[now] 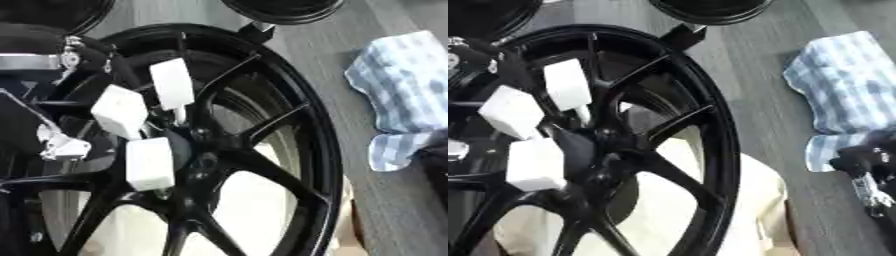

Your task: Pull the pin out of the wheel hub.

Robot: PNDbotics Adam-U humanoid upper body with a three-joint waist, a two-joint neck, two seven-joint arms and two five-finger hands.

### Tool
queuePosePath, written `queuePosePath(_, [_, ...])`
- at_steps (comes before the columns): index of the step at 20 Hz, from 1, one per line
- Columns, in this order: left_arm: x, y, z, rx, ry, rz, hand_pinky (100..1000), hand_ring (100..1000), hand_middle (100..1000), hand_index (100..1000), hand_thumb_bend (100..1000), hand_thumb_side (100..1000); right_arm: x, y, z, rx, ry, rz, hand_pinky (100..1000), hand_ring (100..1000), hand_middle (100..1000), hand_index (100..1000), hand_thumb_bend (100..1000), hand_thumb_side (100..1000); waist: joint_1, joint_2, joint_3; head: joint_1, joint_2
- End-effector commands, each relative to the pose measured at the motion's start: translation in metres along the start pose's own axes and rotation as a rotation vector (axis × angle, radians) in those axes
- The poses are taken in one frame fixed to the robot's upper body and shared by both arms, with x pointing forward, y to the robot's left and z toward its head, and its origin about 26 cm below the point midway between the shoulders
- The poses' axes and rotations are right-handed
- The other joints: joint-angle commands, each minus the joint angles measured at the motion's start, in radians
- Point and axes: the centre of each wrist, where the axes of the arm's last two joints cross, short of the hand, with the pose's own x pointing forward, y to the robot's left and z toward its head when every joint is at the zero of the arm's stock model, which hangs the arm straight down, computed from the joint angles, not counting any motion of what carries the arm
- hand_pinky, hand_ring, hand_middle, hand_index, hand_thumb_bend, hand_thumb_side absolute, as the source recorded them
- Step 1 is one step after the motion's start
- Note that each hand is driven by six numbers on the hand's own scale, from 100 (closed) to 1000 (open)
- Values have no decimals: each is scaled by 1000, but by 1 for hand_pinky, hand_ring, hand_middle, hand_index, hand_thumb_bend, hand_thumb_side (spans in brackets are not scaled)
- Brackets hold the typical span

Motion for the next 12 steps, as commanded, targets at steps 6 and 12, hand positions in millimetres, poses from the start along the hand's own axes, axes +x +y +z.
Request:
queuePosePath(6, [2, 7, 6, -13, -29, -29, 871, 909, 706, 851, 343, 443, 5, 1, -2, 6, -14, 12, 720, 631, 611, 517, 229, 421, -3, -12, 1, -13, -26])
queuePosePath(12, [3, 7, 5, -38, -24, -55, 847, 848, 614, 785, 270, 324, 6, 0, -3, -1, -14, 10, 720, 631, 611, 517, 227, 423, -3, -11, 2, -13, -28])
